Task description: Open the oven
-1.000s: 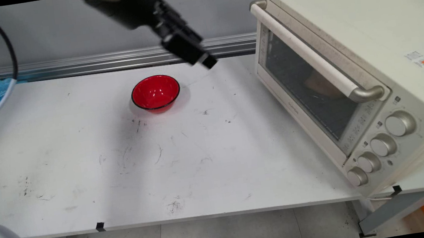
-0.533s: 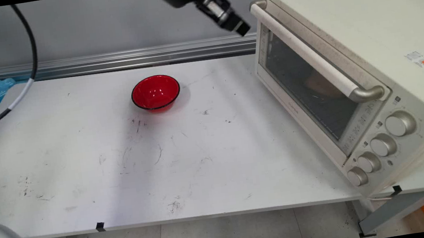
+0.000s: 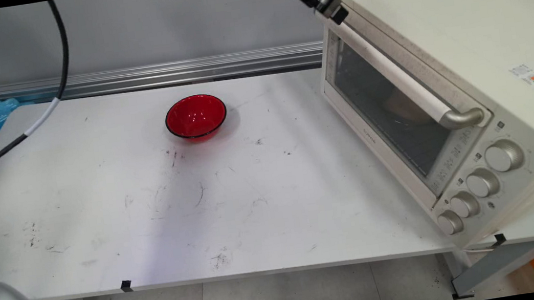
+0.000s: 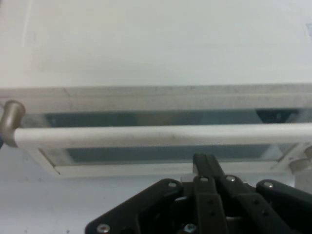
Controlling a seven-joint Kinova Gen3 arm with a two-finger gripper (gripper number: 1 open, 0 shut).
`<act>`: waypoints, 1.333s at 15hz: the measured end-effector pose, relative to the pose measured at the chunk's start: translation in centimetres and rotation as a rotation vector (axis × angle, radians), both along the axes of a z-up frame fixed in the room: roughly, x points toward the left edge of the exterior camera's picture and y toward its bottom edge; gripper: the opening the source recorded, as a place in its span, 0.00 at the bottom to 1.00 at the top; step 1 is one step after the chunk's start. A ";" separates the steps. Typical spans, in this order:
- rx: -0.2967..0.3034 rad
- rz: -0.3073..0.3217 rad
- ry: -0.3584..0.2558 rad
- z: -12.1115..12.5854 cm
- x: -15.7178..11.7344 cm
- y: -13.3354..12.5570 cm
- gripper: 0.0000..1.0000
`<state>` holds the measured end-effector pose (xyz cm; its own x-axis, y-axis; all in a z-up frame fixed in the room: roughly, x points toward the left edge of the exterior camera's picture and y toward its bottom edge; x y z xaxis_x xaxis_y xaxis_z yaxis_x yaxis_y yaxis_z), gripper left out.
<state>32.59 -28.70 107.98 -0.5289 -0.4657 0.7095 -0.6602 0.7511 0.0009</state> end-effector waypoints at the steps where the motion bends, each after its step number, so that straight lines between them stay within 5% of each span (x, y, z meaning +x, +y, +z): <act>1: -0.004 0.002 0.002 0.0 -0.3 -0.4 0.00; 20: 0.009 0.034 -0.016 -5.8 -5.6 -7.8 0.00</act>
<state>27.01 -36.47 102.15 -0.5240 -0.4896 0.6970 -0.6853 0.7282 -0.0037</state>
